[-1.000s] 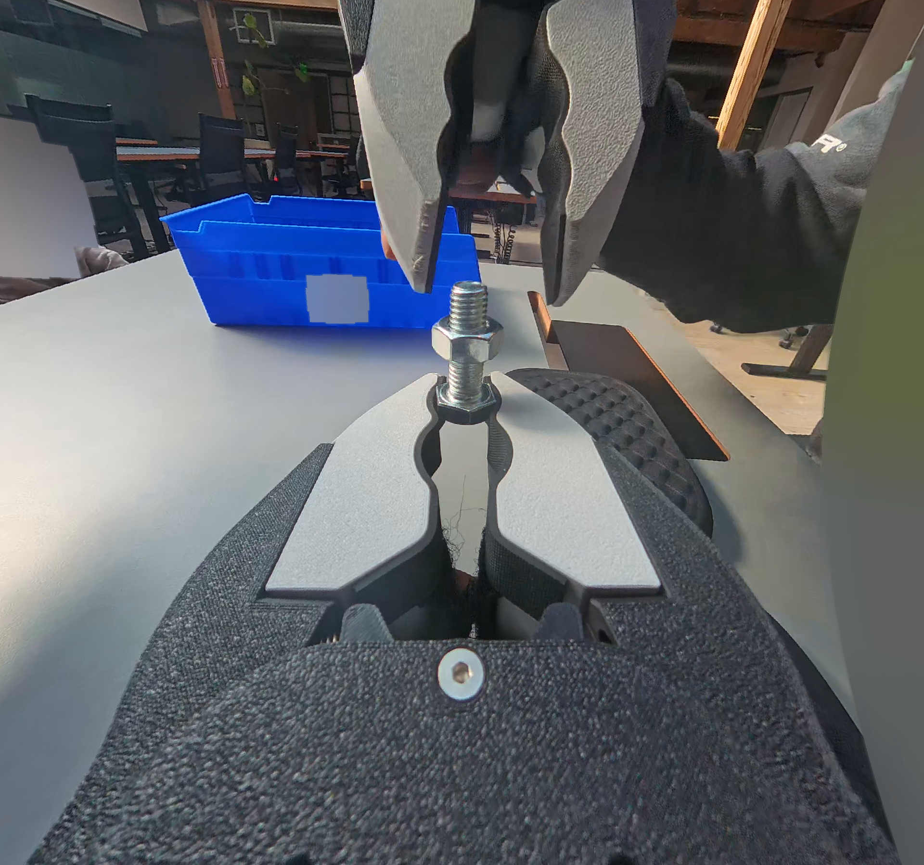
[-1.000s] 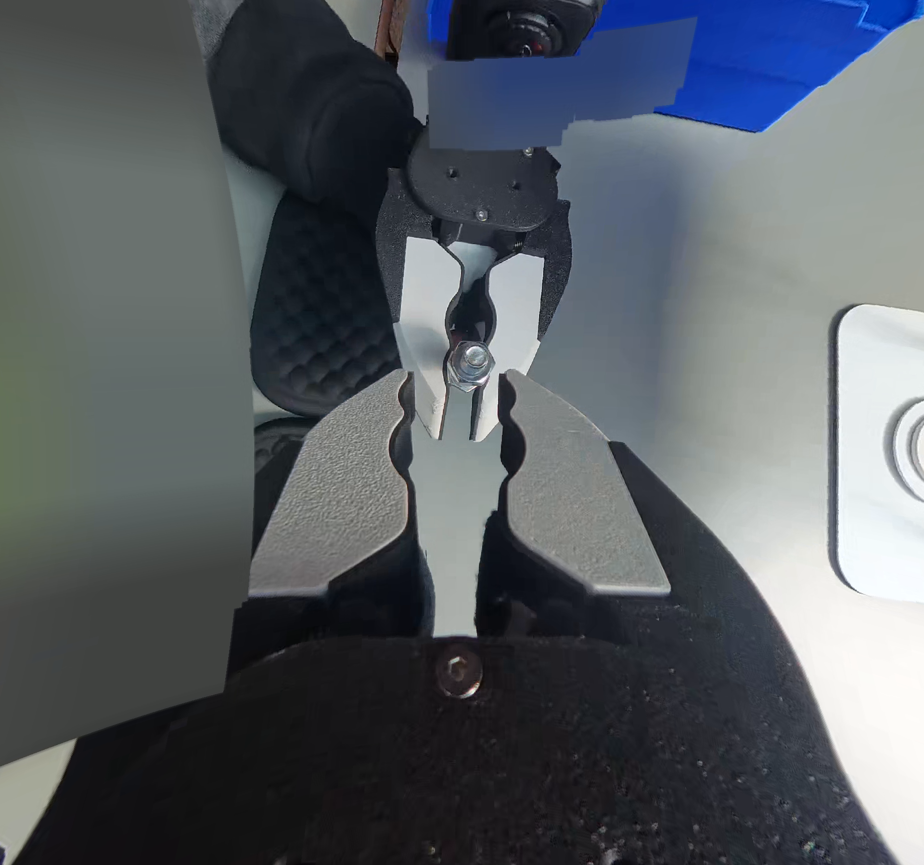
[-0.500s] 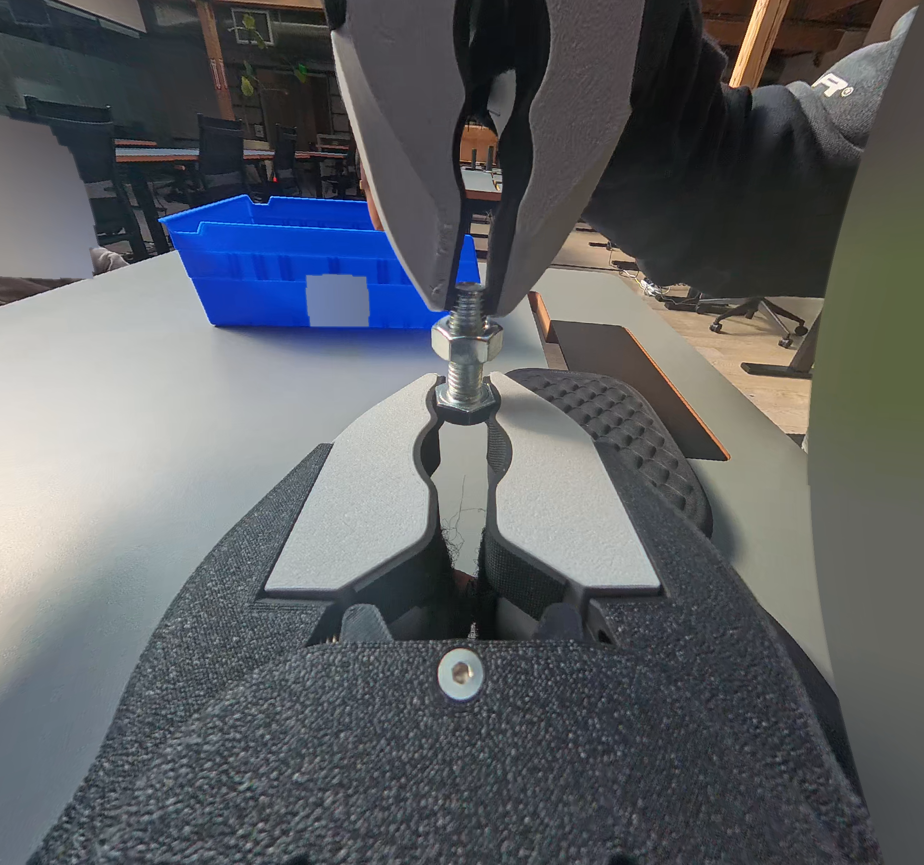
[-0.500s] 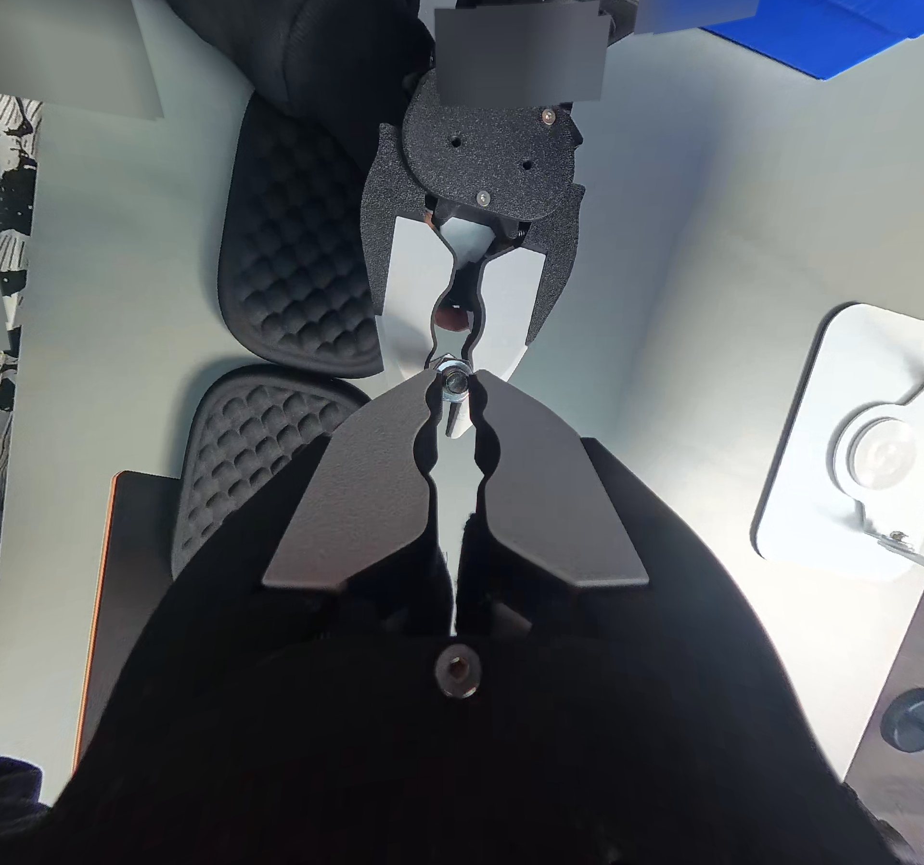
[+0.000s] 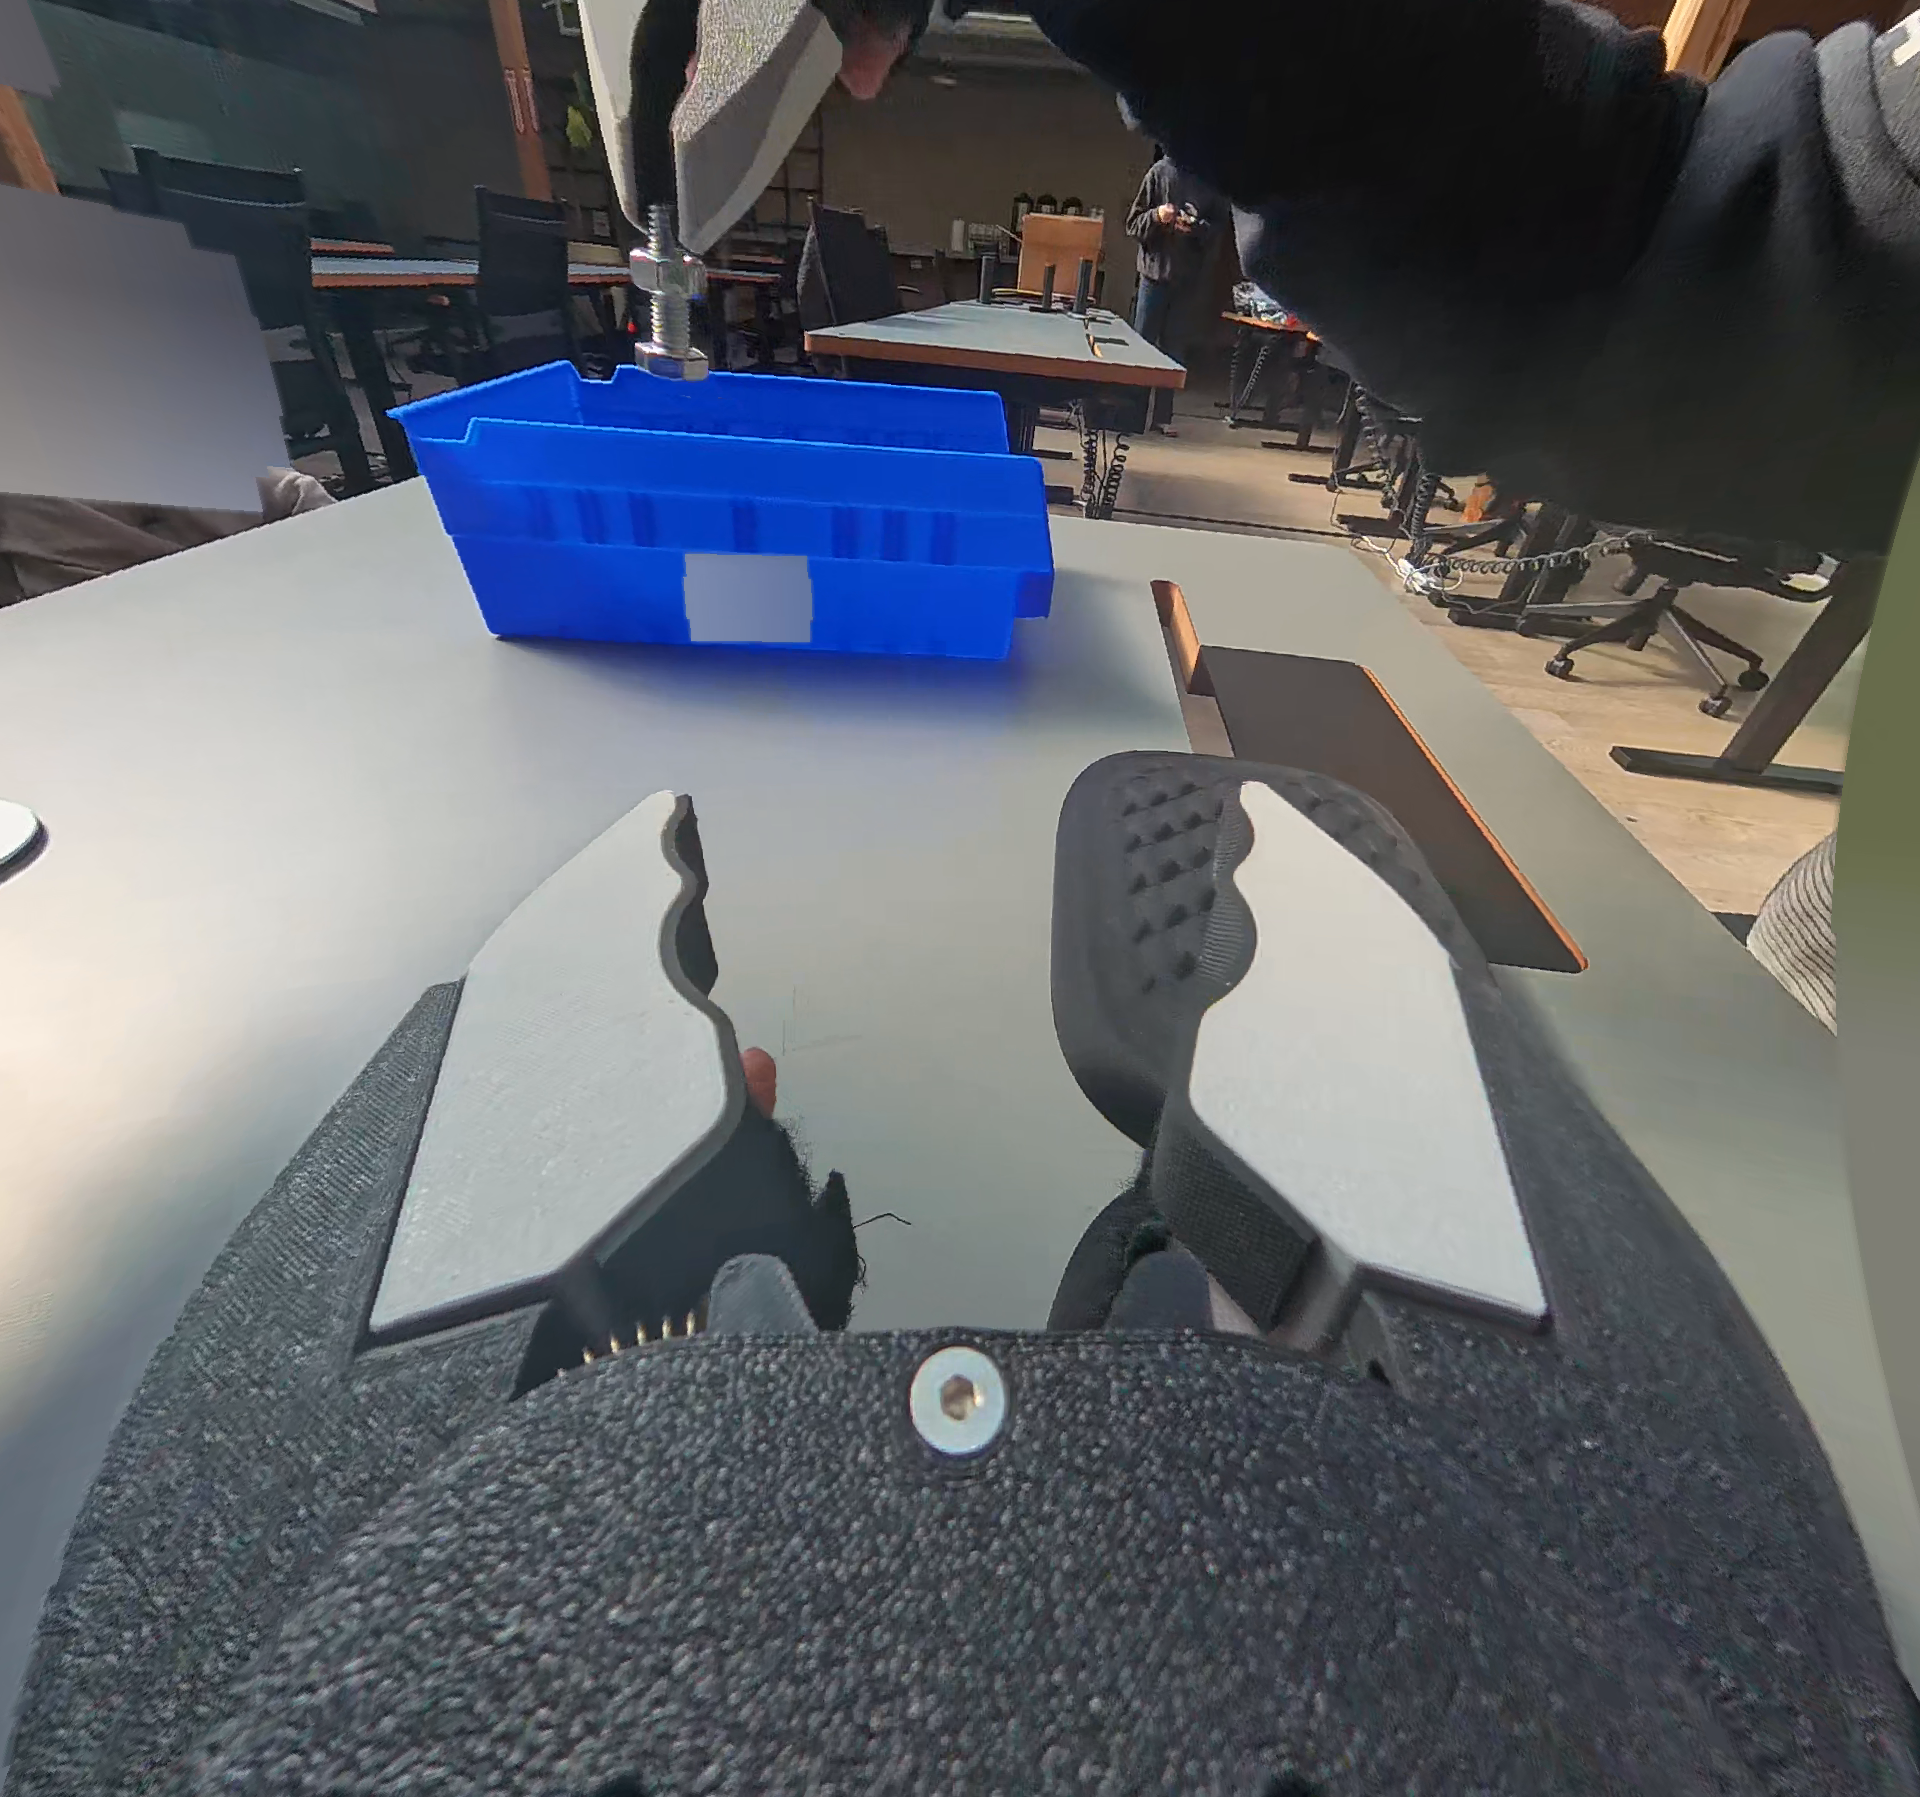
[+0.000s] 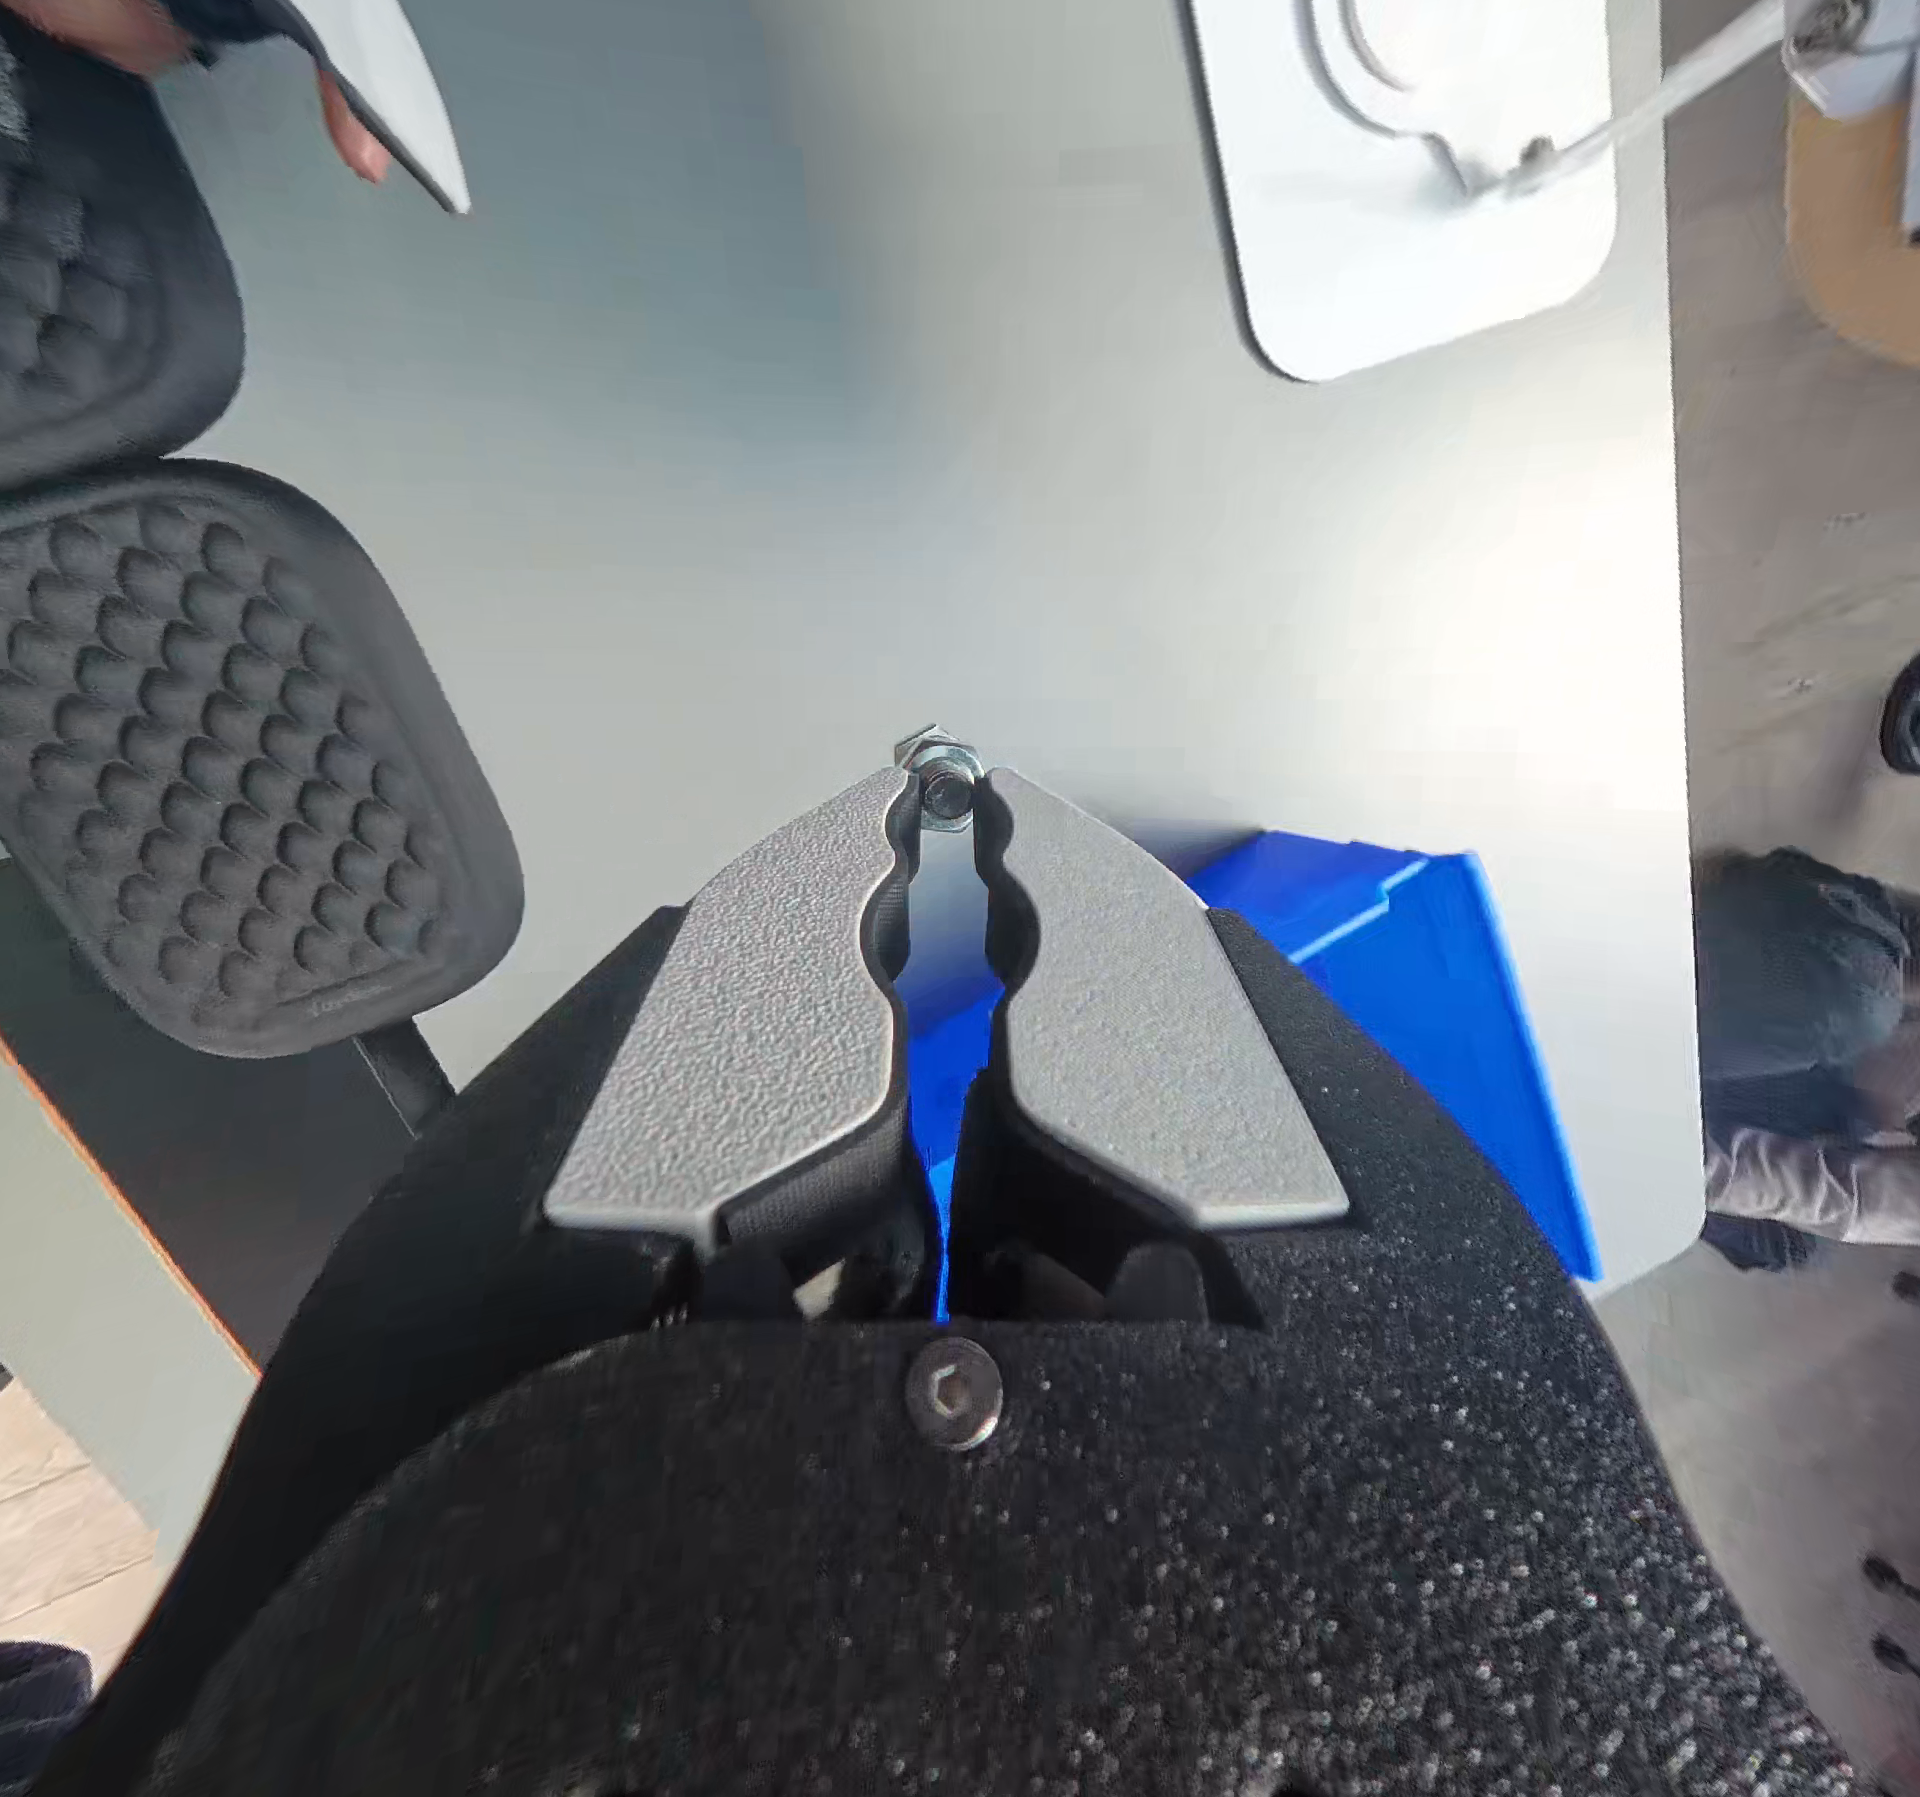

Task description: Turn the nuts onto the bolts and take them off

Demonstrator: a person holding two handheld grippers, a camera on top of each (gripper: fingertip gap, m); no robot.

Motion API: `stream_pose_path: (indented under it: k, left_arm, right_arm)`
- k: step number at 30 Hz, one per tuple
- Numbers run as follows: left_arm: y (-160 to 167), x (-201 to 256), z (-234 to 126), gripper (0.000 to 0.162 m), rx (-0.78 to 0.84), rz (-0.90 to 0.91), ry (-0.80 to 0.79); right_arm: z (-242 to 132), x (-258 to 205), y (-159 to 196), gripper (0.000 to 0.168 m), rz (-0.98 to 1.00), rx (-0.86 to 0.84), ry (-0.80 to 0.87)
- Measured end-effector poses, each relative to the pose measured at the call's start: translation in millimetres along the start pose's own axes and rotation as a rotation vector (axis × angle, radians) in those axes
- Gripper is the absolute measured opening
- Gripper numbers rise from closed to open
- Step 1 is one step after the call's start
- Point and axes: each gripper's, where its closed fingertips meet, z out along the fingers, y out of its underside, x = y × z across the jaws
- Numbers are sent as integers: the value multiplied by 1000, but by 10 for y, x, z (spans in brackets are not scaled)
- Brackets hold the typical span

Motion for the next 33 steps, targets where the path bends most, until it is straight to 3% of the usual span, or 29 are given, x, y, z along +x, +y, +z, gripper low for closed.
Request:
stream_pose_path:
  k: [7,14,22,33]
  left_arm:
    - [6,-23,7,106,-5,-1,-18]
    - [9,-9,11,111,-7,2,-8]
    - [6,-20,8,111,-3,-7,-9]
    - [6,-20,8,108,-3,-9,-7]
  right_arm:
    - [136,903,903,9,363,-114,111]
    - [631,1296,1474,9,590,-178,101]
    - [1009,1459,1810,9,716,-236,107]
    - [1205,1485,1851,9,789,-201,95]
